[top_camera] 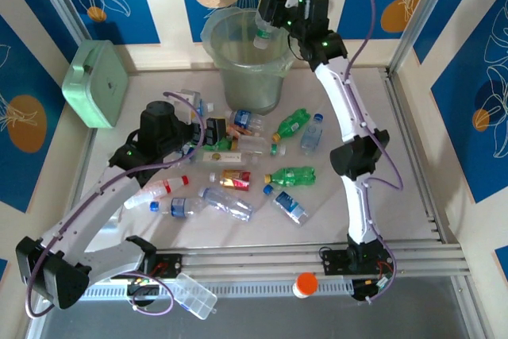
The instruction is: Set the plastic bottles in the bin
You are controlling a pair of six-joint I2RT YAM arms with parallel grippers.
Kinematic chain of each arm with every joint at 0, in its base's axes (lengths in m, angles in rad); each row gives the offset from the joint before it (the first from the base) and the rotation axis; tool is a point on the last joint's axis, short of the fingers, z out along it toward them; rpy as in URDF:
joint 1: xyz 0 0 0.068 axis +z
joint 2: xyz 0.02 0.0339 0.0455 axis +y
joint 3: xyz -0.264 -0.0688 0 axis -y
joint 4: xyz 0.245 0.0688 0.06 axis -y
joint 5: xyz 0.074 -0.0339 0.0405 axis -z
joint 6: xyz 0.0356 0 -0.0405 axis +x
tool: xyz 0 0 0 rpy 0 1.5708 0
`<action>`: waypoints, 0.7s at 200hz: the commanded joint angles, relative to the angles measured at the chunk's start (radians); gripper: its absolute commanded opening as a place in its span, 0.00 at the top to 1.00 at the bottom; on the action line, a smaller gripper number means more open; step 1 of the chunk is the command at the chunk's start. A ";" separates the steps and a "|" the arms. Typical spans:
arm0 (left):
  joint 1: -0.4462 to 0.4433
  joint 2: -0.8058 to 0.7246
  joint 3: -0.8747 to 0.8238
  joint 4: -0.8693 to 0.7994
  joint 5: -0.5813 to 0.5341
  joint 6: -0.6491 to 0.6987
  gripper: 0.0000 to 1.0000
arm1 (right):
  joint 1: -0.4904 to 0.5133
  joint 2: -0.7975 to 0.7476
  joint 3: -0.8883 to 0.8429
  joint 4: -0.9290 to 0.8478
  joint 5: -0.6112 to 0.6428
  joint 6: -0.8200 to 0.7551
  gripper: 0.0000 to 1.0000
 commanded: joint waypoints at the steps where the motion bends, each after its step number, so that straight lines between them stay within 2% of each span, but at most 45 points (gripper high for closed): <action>1: -0.001 -0.024 -0.006 0.062 -0.030 0.017 0.01 | -0.010 0.110 0.122 0.001 -0.078 0.027 0.59; 31: 0.000 -0.001 0.003 0.059 -0.018 0.005 0.01 | -0.012 0.187 0.108 0.018 -0.088 0.014 0.58; 65: 0.004 0.016 0.003 0.061 -0.007 -0.009 0.01 | -0.032 0.223 0.035 0.043 -0.104 0.082 0.54; 75: 0.005 0.022 0.005 0.059 -0.005 -0.008 0.01 | -0.034 0.234 0.035 0.038 -0.112 0.082 0.49; 92: 0.010 0.024 0.007 0.056 -0.007 -0.010 0.01 | -0.036 0.238 0.035 0.033 -0.127 0.074 0.35; 117: 0.020 0.022 0.007 0.057 -0.010 -0.014 0.01 | -0.037 0.234 0.039 0.036 -0.131 0.077 0.22; 140: 0.028 0.016 0.004 0.057 -0.014 -0.020 0.01 | -0.041 0.223 0.063 0.033 -0.140 0.089 0.20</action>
